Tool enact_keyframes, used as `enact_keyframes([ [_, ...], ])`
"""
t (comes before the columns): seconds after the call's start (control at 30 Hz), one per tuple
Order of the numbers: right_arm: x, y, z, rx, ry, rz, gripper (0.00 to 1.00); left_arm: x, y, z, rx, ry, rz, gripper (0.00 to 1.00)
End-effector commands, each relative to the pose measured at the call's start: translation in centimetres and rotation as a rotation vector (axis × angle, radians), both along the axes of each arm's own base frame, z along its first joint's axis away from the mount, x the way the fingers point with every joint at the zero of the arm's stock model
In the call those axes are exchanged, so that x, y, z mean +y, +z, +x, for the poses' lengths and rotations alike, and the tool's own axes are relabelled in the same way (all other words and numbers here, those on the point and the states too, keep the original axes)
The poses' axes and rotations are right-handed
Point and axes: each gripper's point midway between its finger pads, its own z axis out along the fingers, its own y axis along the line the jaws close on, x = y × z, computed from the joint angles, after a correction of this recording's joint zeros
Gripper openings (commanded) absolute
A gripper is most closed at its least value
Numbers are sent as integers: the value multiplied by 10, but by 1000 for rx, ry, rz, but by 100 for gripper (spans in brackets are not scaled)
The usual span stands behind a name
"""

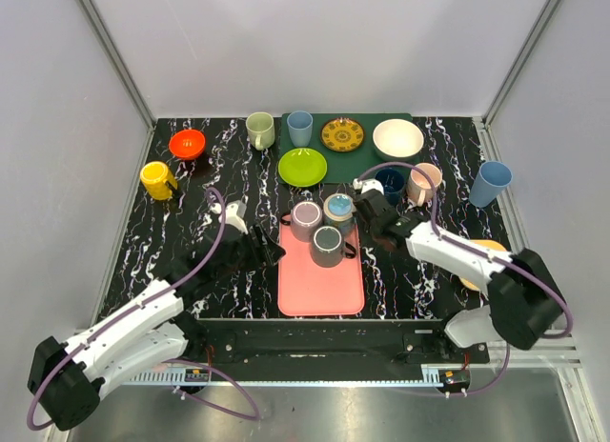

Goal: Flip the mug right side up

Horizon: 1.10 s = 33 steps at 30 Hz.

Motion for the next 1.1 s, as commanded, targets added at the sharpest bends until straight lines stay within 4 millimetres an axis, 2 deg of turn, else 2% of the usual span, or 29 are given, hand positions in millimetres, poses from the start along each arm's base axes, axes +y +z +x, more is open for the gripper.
enact_keyframes([
  [0.0,28,-6,17,7,6,71,3,-7,2,0,-14,-15,-34,68],
  [0.07,34,-9,20,16,10,83,3,-7,0,0,-12,-15,-40,66],
  [0.2,44,-14,13,50,37,132,1,-9,-5,-3,0,-20,-49,63],
  [0.37,48,-10,-8,69,70,186,0,-9,-12,-3,10,-13,-54,62],
  [0.57,65,-13,-40,111,136,200,0,-13,-14,-1,15,-15,-56,62],
  [0.8,71,-10,-62,137,144,226,0,-11,-13,-2,15,-10,-58,62],
  [0.87,62,0,-63,118,118,211,0,-11,-11,-2,10,-11,-55,62],
  [0.93,53,17,-57,65,79,200,13,-8,-7,0,-1,0,-44,62],
  [1.0,43,34,-63,48,104,183,36,-3,-1,2,-16,16,-29,63],
  [1.03,43,44,-64,42,121,189,51,-1,-1,2,-21,18,-17,64],
  [1.07,36,45,-71,63,131,163,56,1,1,3,-27,25,-9,65],
])
